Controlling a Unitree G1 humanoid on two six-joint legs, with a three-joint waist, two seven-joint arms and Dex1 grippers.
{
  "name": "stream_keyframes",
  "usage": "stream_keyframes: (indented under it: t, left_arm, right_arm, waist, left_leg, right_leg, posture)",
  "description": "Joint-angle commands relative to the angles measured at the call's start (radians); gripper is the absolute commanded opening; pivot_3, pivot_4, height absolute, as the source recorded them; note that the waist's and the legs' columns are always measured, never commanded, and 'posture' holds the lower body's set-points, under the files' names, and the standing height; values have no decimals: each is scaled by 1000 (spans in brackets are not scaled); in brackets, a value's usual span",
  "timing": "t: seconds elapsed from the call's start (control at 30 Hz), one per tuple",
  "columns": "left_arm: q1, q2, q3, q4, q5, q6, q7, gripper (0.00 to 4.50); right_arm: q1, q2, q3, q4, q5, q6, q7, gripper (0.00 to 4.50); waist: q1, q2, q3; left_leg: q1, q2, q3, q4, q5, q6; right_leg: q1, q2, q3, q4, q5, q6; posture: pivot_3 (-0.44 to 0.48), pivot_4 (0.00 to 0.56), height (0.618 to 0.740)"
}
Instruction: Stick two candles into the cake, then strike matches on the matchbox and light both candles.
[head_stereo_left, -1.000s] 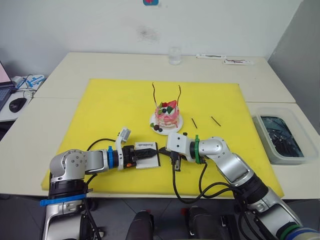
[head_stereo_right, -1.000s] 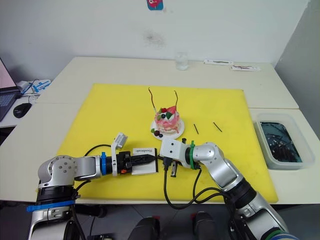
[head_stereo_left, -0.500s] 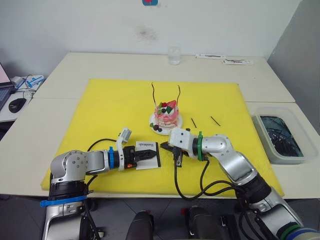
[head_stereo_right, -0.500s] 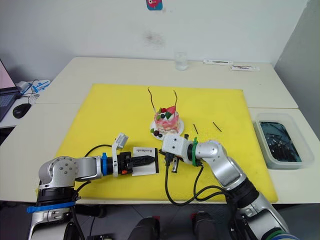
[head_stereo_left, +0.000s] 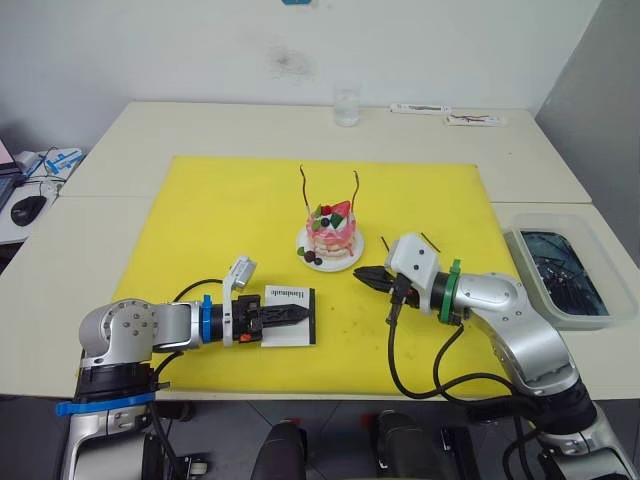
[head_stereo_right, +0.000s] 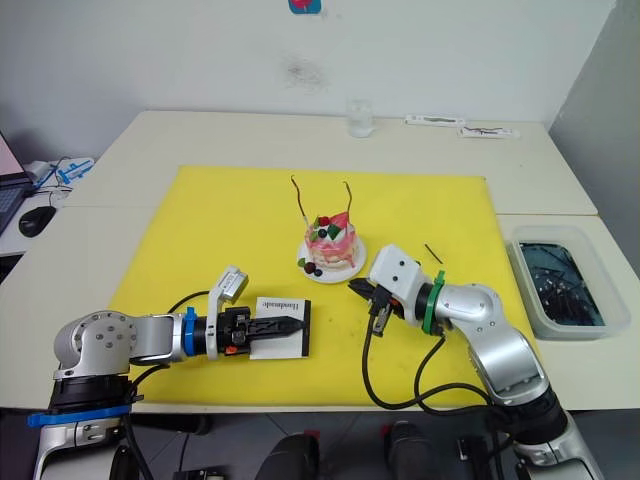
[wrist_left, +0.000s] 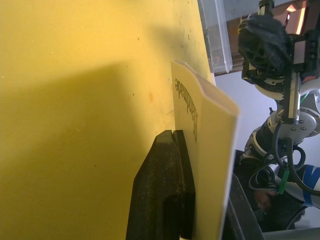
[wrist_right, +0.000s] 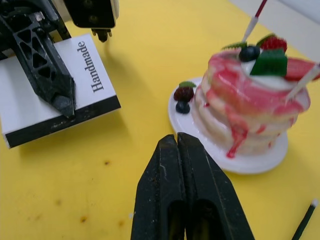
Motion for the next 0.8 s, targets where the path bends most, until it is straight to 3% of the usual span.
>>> stream_keyframes:
  t: [0.03,0.37,0.47,0.6,0.8]
  left_arm:
    - [4,14,-48,5,25,-30,-14,17]
    - [-4,34,-96,40,69,-61,-22,17]
    - [-3,35,-97,40,75,-68,-23,686]
    - [-3,35,-93,42,78,-73,-21,1923]
    - [-5,38,-75,52,72,-65,-20,1923]
  right_arm:
    - [12,-24,21,-61,6,-13,-6,0]
    - [-12,-9,133,4,-32,-62,-32,0]
    - [-16,-8,136,10,-30,-66,-32,0]
    - [-20,-10,136,10,-27,-67,-30,0]
    - [-27,-15,167,13,-41,-72,-20,0]
  waist:
    - [0,0,0]
    - [-1,0,0]
    - [-2,0,0]
    - [-1,0,0]
    - [-2,0,0]
  left_leg:
    - [0,0,0,0,0,0]
    - [1,0,0,0,0,0]
    - [1,0,0,0,0,0]
    - [1,0,0,0,0,0]
    - [2,0,0,0,0,0]
  right_leg:
    - [0,0,0,0,0,0]
    - [0,0,0,0,-2,-3]
    - [0,0,0,1,-2,-3]
    - [1,0,0,0,-1,-2]
    - [1,0,0,1,-2,-3]
  posture:
    - [0,150,740]
    - [0,150,740]
    - [0,150,740]
    - [0,150,740]
    - [0,150,740]
